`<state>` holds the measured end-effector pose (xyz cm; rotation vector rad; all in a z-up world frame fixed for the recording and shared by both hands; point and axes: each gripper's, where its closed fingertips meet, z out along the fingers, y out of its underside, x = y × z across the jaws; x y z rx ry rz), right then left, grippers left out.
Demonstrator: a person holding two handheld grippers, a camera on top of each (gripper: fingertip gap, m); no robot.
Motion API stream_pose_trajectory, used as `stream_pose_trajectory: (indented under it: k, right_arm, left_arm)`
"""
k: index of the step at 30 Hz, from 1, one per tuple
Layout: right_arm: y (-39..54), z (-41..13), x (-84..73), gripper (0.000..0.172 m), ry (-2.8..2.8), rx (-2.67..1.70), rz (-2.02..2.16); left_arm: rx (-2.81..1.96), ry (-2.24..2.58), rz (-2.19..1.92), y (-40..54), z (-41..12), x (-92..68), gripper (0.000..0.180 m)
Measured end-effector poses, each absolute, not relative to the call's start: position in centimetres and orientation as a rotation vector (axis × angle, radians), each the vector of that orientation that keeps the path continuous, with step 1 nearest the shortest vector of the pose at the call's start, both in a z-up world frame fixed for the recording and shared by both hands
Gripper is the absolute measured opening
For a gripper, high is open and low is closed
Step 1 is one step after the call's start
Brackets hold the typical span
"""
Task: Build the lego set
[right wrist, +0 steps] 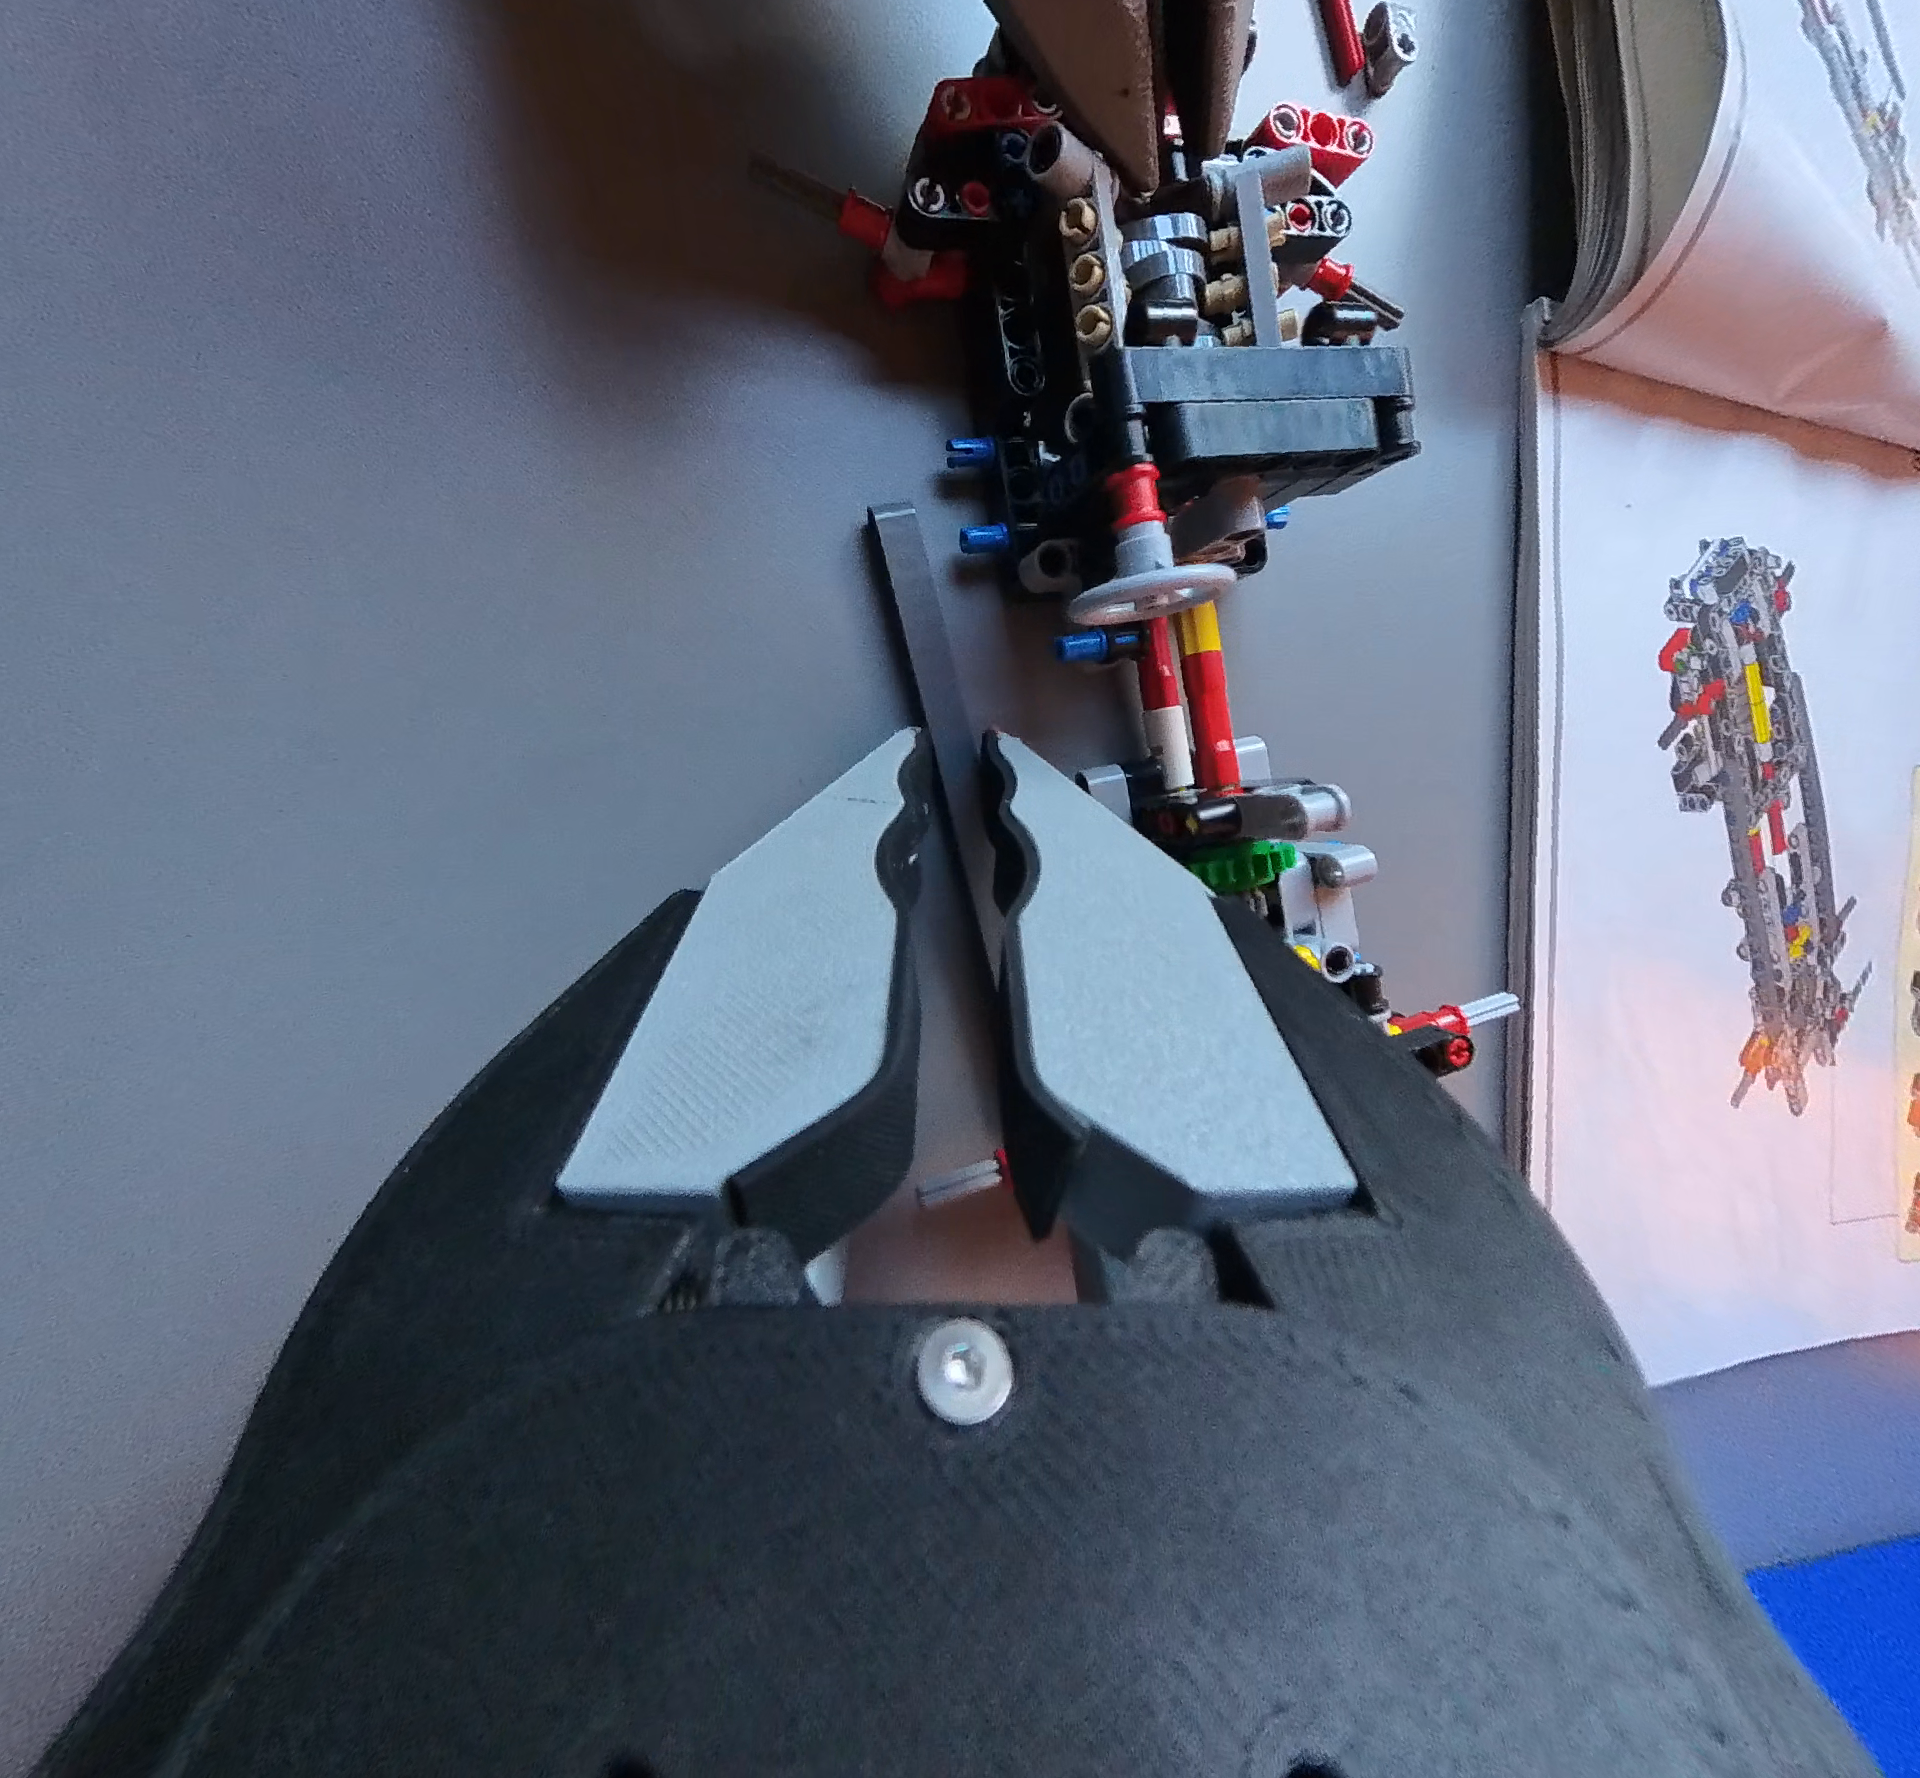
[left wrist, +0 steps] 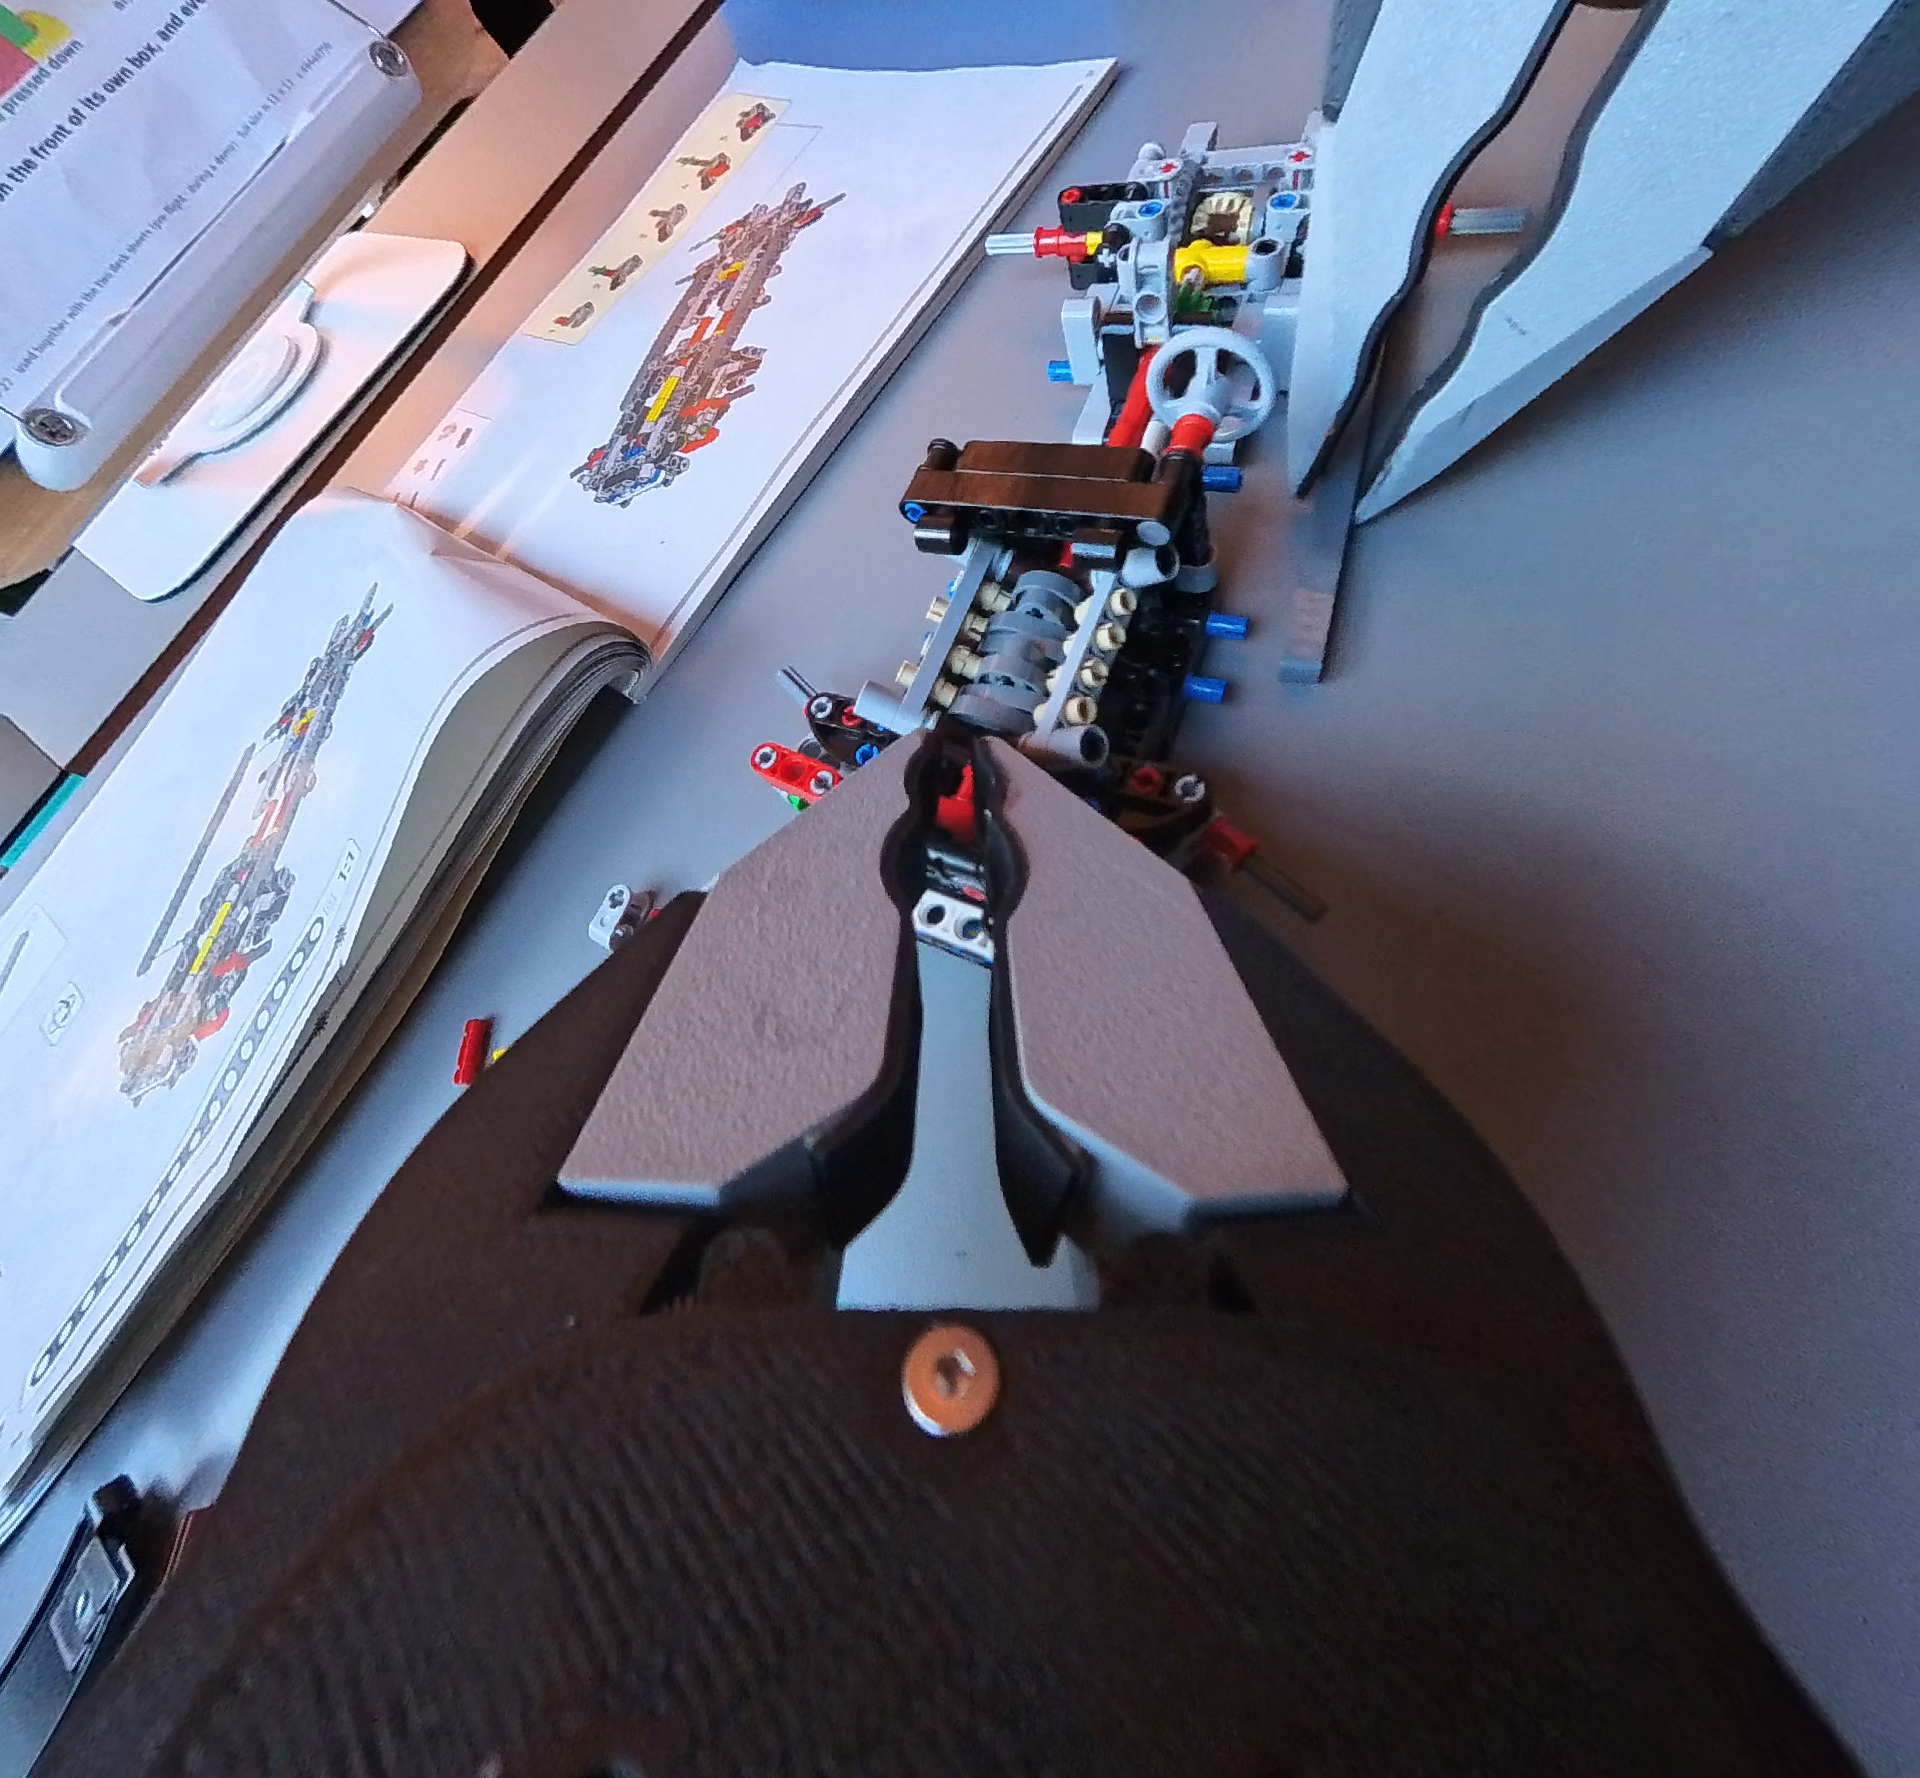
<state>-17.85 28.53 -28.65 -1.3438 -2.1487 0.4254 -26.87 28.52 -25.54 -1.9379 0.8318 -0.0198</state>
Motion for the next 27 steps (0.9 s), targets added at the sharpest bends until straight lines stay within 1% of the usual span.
stream_pose_trajectory:
  k: [19, 27]
  right_arm:
    - [29.09, -28.69, -17.06, 0.006, -2.134, -1.382, 0.432]
    - [29.21, -28.63, -16.86, 0.006, -2.134, -1.381, 0.435]
  left_arm:
    - [-1.938, 0.844, -0.024, 28.45, -25.64, -26.72, 0.010]
    - [-1.925, 0.860, -0.004, 28.35, -25.64, -26.51, 0.009]
